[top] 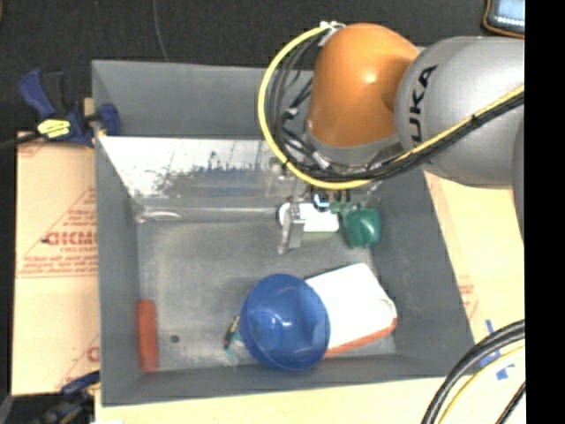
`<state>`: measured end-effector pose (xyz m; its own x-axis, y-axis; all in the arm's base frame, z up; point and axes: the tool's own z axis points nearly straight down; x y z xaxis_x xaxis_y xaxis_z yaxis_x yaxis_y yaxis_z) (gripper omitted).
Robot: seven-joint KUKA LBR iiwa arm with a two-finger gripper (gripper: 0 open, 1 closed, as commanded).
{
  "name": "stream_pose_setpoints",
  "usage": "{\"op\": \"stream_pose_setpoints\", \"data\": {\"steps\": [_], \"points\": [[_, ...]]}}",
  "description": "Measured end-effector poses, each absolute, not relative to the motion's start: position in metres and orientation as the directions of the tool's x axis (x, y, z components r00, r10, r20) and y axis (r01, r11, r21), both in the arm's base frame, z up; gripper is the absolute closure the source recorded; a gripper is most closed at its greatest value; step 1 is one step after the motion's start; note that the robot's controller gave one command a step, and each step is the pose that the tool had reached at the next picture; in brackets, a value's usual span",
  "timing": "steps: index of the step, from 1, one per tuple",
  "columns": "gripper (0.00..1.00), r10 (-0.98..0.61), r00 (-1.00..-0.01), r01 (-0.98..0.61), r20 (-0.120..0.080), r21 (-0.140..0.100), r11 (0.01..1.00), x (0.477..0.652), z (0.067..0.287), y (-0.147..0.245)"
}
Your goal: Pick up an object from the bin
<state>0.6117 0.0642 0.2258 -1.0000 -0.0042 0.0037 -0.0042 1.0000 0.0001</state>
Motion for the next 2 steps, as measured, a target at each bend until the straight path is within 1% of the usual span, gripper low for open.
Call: {"op": "stream_pose_setpoints", "data": {"steps": [1, 2], "points": [[0.00, -0.002, -1.000, -0.002, -0.004, 0.001, 1.000, 0.613, 0.231, 0.064], [0.00, -0.326, -0.945, -0.326, -0.005, -0.001, 0.945, 0.563, 0.125, 0.054]]}}
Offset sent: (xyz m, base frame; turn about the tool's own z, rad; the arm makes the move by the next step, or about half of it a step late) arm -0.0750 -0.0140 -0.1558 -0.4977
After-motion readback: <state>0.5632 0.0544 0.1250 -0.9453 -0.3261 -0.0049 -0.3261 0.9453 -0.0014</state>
